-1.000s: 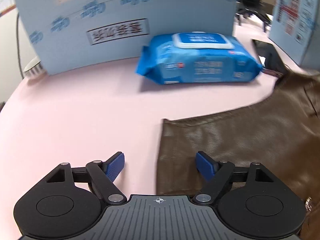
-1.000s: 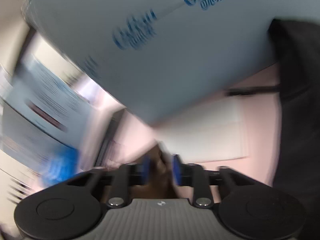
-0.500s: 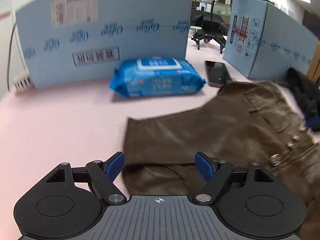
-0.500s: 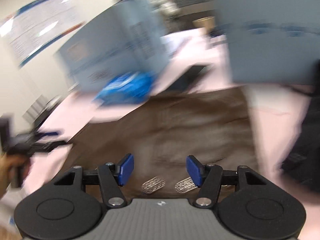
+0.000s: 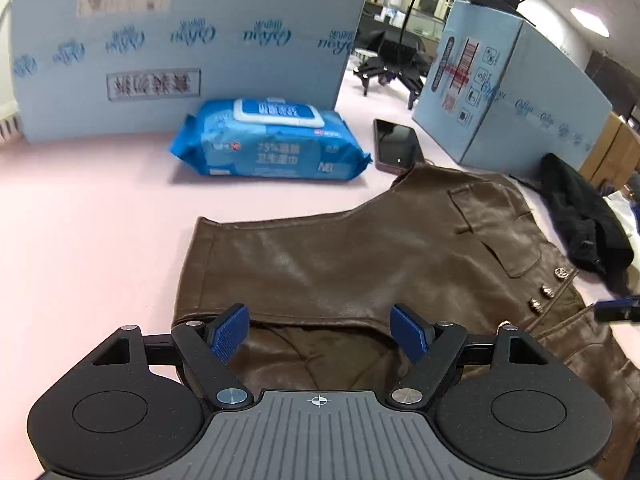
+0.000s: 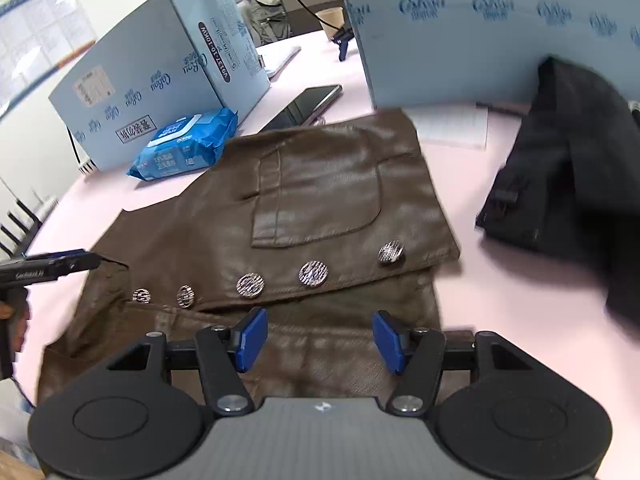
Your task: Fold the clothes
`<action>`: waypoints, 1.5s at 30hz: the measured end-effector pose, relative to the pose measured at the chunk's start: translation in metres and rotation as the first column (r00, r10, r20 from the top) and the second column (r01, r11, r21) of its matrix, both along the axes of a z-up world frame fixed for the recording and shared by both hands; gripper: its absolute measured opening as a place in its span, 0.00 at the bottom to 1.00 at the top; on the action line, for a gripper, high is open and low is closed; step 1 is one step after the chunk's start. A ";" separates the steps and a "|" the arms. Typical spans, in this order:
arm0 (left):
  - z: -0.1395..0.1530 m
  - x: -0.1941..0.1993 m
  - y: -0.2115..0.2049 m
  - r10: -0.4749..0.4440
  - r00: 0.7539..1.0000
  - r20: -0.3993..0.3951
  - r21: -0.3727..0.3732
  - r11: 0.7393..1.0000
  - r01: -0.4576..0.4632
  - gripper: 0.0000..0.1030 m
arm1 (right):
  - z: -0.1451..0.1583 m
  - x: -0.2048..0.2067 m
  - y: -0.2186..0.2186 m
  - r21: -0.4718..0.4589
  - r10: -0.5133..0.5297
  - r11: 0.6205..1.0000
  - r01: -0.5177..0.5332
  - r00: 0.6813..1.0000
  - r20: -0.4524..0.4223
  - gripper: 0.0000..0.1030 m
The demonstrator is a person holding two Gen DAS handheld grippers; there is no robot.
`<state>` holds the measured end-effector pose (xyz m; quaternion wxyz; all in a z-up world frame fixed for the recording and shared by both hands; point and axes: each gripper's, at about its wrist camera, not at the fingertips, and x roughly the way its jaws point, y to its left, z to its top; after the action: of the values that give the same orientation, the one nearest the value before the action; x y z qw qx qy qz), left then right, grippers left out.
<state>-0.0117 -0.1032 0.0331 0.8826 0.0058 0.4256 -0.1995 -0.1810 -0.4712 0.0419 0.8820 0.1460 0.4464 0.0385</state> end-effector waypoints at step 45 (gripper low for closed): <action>0.009 -0.046 -0.059 -0.150 0.978 -0.148 -0.472 0.879 0.063 0.75 | -0.010 0.031 -0.025 -0.149 -0.037 0.987 0.051 0.995 0.095 0.60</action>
<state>-0.0574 -0.1623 0.0426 0.8038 -0.2004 0.4423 -0.3436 -0.1500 -0.4966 0.0319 0.9107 0.0863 0.4038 -0.0082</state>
